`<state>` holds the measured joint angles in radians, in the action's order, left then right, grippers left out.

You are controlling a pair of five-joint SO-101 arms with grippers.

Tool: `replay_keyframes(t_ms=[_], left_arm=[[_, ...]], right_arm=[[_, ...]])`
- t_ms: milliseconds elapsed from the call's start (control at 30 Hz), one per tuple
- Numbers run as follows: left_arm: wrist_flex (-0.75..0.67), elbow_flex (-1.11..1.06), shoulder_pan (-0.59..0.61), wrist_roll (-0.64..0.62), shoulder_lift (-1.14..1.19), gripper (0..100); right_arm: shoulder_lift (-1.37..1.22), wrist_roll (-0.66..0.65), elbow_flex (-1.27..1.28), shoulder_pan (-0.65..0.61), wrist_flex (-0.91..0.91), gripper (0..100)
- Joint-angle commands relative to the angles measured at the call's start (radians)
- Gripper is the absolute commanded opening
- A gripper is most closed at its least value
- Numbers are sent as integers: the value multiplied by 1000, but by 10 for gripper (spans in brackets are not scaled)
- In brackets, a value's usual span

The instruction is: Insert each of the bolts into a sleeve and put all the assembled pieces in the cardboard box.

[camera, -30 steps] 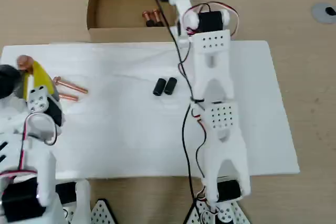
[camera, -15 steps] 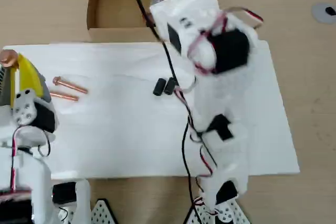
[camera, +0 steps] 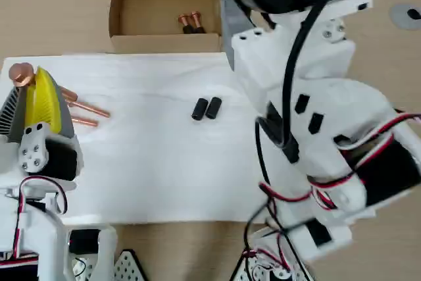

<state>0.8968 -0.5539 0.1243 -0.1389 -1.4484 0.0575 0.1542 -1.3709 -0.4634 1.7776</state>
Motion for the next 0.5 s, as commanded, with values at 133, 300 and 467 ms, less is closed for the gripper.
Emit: replay_keyframes(t_ms=[133, 300, 467], left_arm=[[-8, 3, -14, -3, -8, 2], [49, 6, -38, -5, -8, 2], [52, 9, -147, -3, 1, 2]], right_arm=[[504, 132, 822, -19, 9, 9], [825, 129, 1198, -19, -74, 9], [1095, 129, 1572, -19, -230, 9]])
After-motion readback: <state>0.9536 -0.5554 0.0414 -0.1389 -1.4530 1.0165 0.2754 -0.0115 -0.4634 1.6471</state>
